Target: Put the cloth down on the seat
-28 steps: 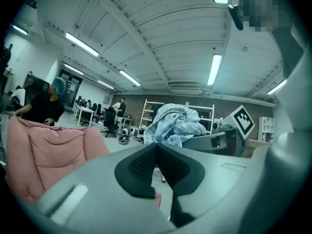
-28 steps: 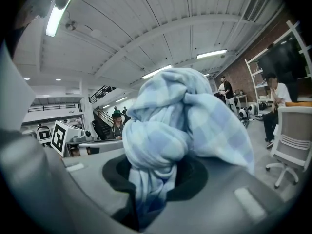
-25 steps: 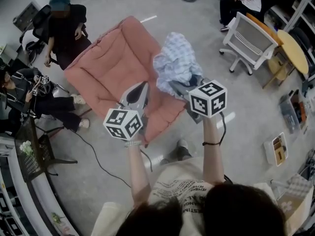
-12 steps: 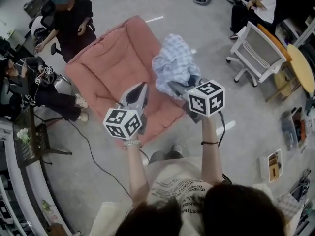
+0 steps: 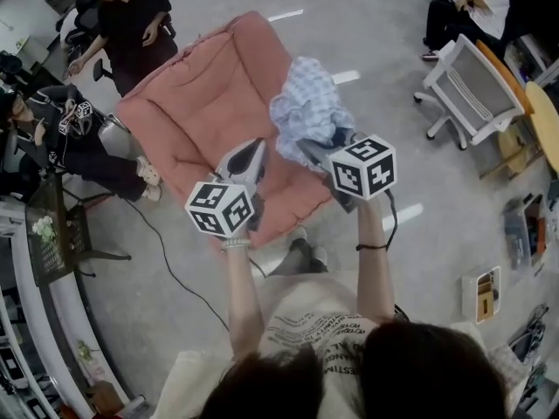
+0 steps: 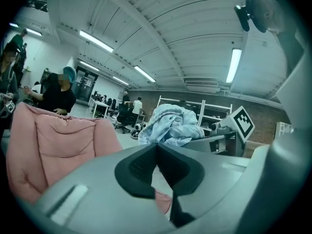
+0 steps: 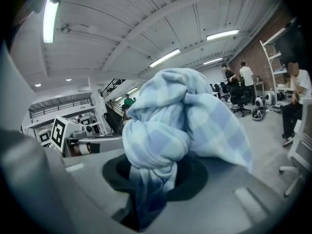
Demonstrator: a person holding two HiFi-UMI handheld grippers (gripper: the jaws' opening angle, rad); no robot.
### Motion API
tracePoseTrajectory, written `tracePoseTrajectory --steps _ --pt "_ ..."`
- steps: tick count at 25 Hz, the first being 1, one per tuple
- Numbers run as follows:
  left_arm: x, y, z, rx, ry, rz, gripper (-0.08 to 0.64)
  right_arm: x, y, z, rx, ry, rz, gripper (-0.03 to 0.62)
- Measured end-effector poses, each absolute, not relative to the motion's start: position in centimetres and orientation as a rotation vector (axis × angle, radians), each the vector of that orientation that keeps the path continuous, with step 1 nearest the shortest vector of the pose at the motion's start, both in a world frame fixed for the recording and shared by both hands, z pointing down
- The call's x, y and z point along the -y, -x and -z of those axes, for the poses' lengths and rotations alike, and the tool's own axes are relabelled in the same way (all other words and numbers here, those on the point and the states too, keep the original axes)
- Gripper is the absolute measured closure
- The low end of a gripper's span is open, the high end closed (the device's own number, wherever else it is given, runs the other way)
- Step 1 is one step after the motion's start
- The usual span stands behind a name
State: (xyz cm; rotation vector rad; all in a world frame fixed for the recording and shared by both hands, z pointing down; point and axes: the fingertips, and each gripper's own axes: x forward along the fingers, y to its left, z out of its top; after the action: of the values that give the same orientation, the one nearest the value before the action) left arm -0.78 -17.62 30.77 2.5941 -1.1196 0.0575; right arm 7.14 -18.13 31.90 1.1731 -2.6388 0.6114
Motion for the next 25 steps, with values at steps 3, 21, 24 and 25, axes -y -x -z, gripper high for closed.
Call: tracePoseTrajectory --steps 3,21,24,25 --pt "19.2 1.8 -31.3 1.11 -2.572 -0.063 0.555 19.2 -6.0 -32.7 2.617 -1.149 -0.618 0.474" --pt "24.8 4.8 -38.0 1.045 -2.451 -0.189 0.555 25.3 -3.0 -38.8 2.525 -1.118 -0.809 0.474" --pt "25.3 5.0 -39.6 1.047 -2.427 -0.215 0.555 26.5 -2.9 -39.8 2.524 -1.09 -0.847 0.474" --pt "25.4 5.0 -40.1 1.05 -2.419 -0.226 0.555 27.0 -3.0 -40.3 2.517 -1.076 -0.848 0.474"
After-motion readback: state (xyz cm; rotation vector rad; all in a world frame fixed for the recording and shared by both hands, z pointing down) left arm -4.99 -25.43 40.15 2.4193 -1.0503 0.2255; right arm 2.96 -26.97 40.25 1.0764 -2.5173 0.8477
